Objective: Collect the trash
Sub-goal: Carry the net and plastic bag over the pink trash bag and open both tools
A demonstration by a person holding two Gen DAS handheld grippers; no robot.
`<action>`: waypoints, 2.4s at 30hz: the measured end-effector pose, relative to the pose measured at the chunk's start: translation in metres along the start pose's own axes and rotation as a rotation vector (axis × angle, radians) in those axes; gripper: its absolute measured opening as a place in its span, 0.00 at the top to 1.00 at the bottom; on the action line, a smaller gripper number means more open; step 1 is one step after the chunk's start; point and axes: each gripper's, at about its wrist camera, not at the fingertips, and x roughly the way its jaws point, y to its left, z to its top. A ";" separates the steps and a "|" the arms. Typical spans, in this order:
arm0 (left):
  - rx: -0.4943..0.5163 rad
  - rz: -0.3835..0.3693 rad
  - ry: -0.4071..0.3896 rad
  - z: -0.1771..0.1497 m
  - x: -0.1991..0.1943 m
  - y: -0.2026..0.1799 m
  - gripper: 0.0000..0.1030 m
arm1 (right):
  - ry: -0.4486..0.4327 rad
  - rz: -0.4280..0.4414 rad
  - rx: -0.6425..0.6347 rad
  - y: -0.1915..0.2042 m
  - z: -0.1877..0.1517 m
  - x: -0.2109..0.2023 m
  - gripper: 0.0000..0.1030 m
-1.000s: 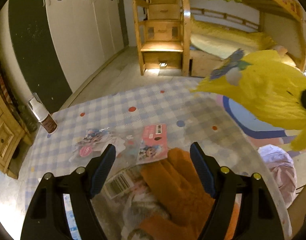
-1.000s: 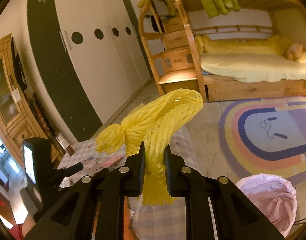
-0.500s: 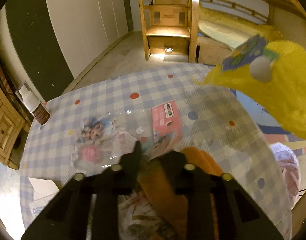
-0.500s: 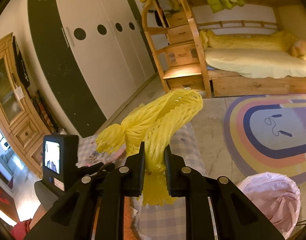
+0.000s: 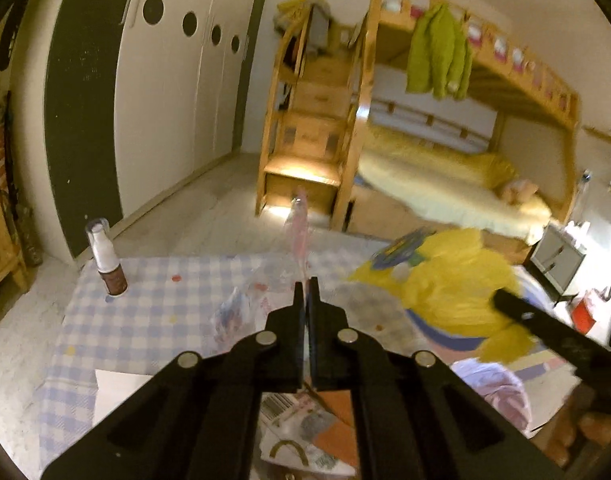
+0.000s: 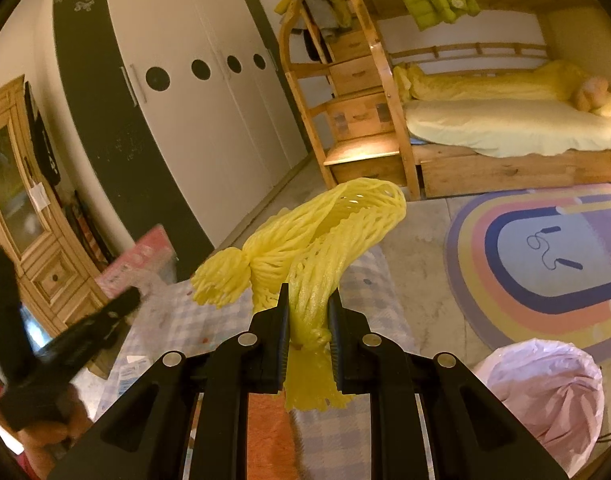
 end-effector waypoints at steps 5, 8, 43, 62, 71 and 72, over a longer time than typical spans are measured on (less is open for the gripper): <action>0.002 -0.009 -0.081 0.005 -0.029 0.008 1.00 | 0.001 -0.002 -0.016 0.006 -0.003 -0.002 0.83; -0.037 -0.041 -0.078 0.008 -0.040 0.021 1.00 | 0.003 0.001 -0.022 0.009 -0.004 -0.002 0.83; 0.156 -0.574 0.156 -0.055 0.043 -0.214 1.00 | 0.043 -0.476 0.071 -0.172 -0.057 -0.129 0.82; 0.143 -0.556 0.255 -0.075 0.082 -0.237 0.47 | 0.169 -0.506 0.085 -0.205 -0.087 -0.106 0.51; 0.148 -0.417 0.163 -0.057 0.039 -0.195 0.47 | 0.039 -0.410 0.124 -0.171 -0.063 -0.143 0.51; 0.144 -0.402 0.152 -0.055 0.034 -0.188 0.47 | 0.028 -0.388 0.115 -0.162 -0.059 -0.145 0.51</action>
